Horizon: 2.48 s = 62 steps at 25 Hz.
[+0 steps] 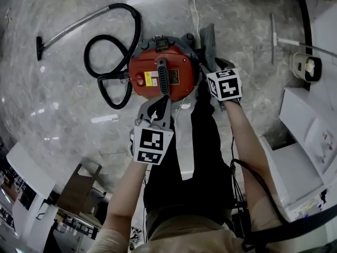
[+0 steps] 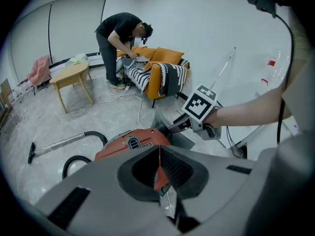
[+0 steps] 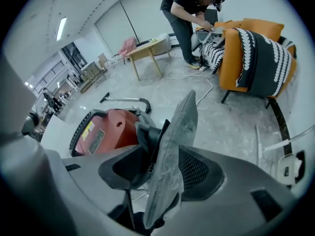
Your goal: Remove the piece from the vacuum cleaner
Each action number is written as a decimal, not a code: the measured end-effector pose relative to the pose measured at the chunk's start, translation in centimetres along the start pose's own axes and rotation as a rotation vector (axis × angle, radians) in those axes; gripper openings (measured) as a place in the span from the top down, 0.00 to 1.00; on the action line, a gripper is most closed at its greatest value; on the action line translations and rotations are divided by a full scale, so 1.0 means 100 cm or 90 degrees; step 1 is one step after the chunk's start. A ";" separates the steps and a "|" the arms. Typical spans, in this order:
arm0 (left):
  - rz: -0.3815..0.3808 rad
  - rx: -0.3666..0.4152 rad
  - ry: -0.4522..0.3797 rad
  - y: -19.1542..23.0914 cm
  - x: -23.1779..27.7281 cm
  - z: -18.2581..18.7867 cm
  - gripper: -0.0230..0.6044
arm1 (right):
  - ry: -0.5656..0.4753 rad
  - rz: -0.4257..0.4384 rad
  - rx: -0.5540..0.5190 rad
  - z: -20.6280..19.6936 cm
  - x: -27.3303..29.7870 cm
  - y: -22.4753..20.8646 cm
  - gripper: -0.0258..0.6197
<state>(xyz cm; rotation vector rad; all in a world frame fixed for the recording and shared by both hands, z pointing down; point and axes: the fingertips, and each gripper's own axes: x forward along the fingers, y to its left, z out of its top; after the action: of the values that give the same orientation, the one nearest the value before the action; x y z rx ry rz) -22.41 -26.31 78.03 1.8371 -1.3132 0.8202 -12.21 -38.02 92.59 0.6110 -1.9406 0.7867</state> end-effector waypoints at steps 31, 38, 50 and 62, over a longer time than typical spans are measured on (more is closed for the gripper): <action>-0.055 -0.011 0.021 -0.024 0.024 -0.020 0.97 | 0.007 -0.019 -0.003 -0.028 0.011 -0.032 0.90; -0.060 -0.009 0.021 -0.029 0.024 -0.020 0.97 | 0.033 -0.023 -0.016 -0.032 0.016 -0.034 0.89; -0.056 -0.006 0.032 -0.021 0.024 -0.023 0.97 | 0.008 -0.038 -0.023 -0.033 0.017 -0.049 0.90; -0.056 -0.015 0.028 -0.017 0.020 -0.027 0.97 | -0.016 -0.045 -0.026 -0.035 0.017 -0.057 0.90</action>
<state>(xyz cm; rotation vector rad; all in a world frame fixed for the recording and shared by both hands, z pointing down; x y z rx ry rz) -20.43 -24.63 80.77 1.8344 -1.2002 0.7903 -7.04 -39.48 96.96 0.6642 -1.9427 0.6961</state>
